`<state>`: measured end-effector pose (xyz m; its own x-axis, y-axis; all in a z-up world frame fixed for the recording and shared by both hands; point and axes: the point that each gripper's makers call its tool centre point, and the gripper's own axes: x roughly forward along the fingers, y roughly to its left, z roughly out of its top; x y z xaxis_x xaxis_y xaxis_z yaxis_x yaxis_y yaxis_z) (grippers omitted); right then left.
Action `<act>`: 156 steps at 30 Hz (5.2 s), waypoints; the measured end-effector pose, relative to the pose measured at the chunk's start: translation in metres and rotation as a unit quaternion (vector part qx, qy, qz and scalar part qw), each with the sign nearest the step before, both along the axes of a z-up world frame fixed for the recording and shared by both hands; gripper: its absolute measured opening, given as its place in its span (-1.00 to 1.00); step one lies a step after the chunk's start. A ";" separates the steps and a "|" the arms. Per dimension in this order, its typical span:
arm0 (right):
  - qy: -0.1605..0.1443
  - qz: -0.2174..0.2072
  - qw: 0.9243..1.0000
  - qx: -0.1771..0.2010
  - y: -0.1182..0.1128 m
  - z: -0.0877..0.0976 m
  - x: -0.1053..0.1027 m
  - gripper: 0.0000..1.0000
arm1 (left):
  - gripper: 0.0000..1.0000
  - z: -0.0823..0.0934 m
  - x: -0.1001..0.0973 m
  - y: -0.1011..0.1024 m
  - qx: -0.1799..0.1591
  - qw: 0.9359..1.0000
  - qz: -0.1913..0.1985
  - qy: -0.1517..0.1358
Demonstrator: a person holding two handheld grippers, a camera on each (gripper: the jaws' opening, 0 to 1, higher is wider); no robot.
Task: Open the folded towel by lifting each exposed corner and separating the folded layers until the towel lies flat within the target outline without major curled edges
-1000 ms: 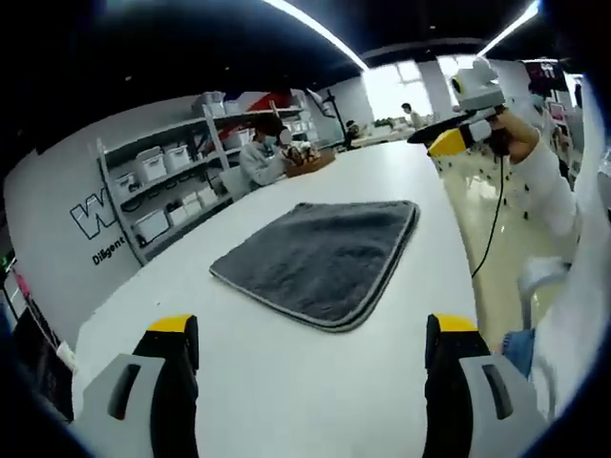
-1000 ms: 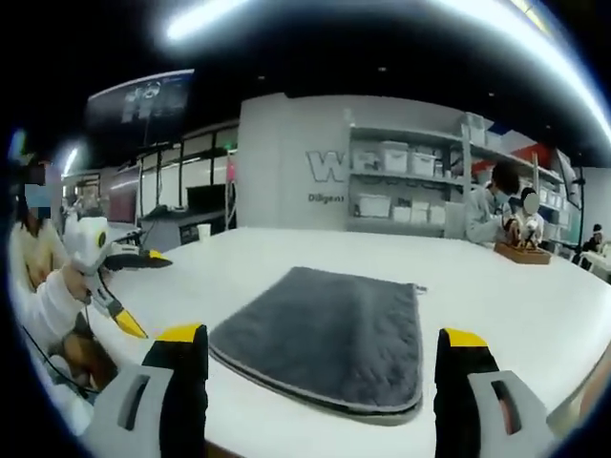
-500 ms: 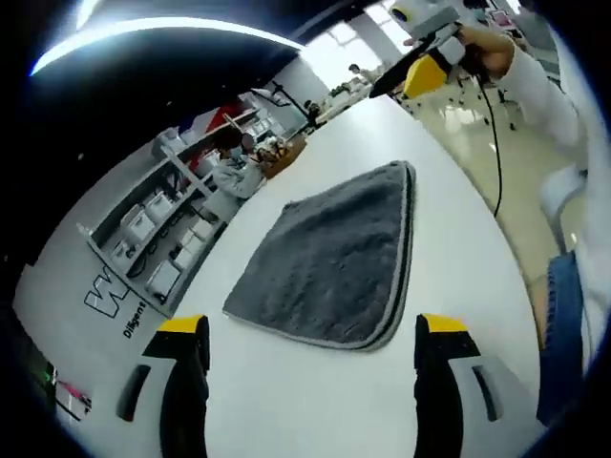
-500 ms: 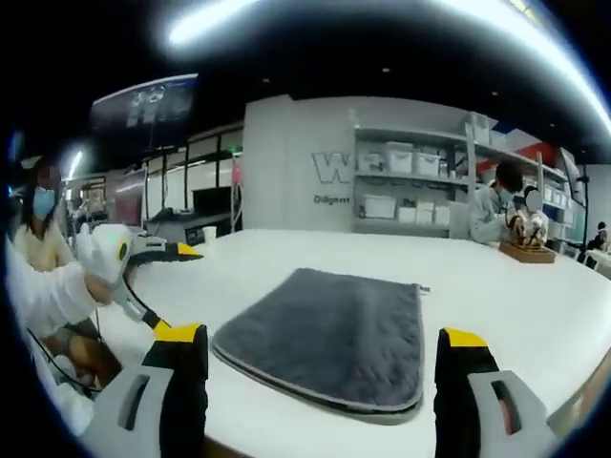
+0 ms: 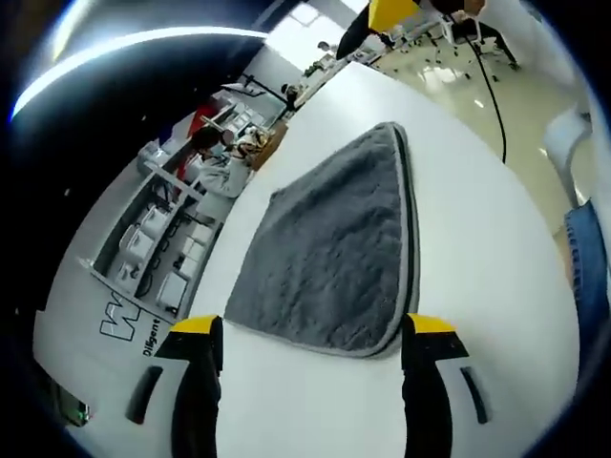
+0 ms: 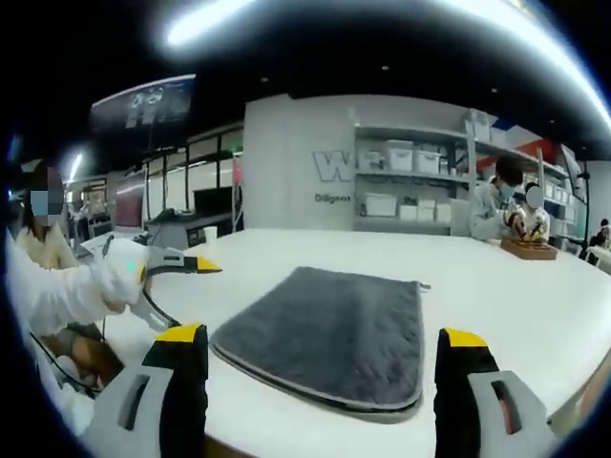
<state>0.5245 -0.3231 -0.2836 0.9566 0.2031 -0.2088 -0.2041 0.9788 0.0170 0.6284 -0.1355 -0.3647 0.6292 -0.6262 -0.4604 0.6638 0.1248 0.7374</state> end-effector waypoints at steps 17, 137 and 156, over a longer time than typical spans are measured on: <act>0.000 0.002 1.000 0.008 -0.006 0.003 0.000 0.99 | 0.23 -0.017 -0.003 -0.001 0.032 0.999 -0.011 -0.008; -0.003 -0.026 0.999 0.035 -0.025 0.004 -0.007 0.96 | -0.93 -0.007 -0.026 -0.061 -0.081 0.944 -0.004 0.321; -0.002 -0.027 0.999 0.037 -0.028 0.004 -0.008 0.96 | -0.99 -0.003 -0.014 -0.058 -0.092 0.949 0.002 0.301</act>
